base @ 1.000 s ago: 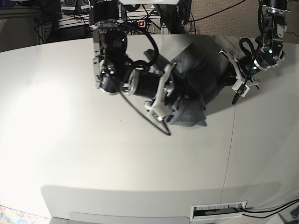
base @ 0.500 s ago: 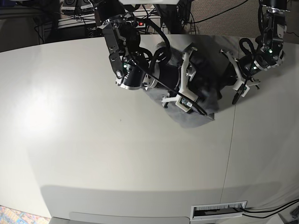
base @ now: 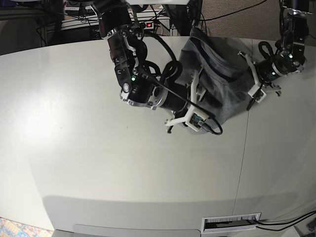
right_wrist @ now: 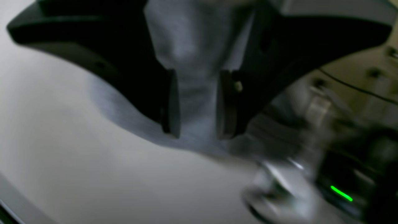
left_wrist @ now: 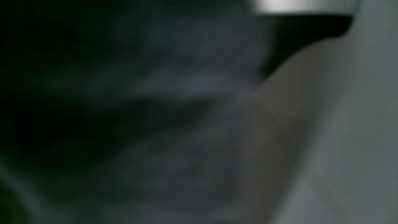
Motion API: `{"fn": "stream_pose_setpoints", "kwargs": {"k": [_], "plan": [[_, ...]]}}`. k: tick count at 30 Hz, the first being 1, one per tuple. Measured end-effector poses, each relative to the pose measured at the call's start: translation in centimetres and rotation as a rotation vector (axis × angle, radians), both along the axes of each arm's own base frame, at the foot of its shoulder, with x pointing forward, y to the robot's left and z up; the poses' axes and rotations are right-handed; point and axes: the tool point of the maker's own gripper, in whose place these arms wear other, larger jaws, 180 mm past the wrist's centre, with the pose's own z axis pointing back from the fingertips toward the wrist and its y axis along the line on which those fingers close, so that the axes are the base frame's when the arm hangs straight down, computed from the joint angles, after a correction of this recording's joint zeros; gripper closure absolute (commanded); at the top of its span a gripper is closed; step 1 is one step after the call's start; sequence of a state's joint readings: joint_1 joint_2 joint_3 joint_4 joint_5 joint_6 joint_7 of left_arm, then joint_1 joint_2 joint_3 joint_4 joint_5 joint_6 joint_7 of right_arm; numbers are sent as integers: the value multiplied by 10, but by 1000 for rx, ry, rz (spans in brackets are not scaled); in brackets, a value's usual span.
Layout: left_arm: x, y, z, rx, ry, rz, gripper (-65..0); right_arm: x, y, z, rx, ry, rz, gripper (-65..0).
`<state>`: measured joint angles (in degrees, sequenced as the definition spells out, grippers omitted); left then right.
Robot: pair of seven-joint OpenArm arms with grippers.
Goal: Fold the T-shirt properly
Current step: 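Hold the folded bundle with both grippers and drag it across the table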
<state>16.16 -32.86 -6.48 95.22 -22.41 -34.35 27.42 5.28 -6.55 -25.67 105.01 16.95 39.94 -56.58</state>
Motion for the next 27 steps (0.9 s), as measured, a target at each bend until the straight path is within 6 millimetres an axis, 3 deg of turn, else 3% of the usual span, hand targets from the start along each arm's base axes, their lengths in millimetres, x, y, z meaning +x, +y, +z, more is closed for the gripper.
{"fn": "stream_pose_setpoints", "kwargs": {"k": [4,8,13,16,19,22,27], "plan": [[13,-1,28,61,-84,-28,0,19,-16,-9,-122,-103,-68,-79],[27,12,49,253,-184,-7,0,30,-26,-16,-195,-170,-102,0],[39,24,84,384,-265,98,0,44,-35,-45,-307,-188,-106,0],[39,29,104,428,-328,162,0,64,-42,-43,-316,-203,-132,0],[20,8,103,329,-290,131,0,95,-58,-20,-258,-230,-238,0],[-2,-21,100,176,-229,87,0,114,-66,-3,-178,-217,-283,0],[-25,-46,93,29,-172,46,0,124,-71,-35,-217,-122,-283,0]]}}
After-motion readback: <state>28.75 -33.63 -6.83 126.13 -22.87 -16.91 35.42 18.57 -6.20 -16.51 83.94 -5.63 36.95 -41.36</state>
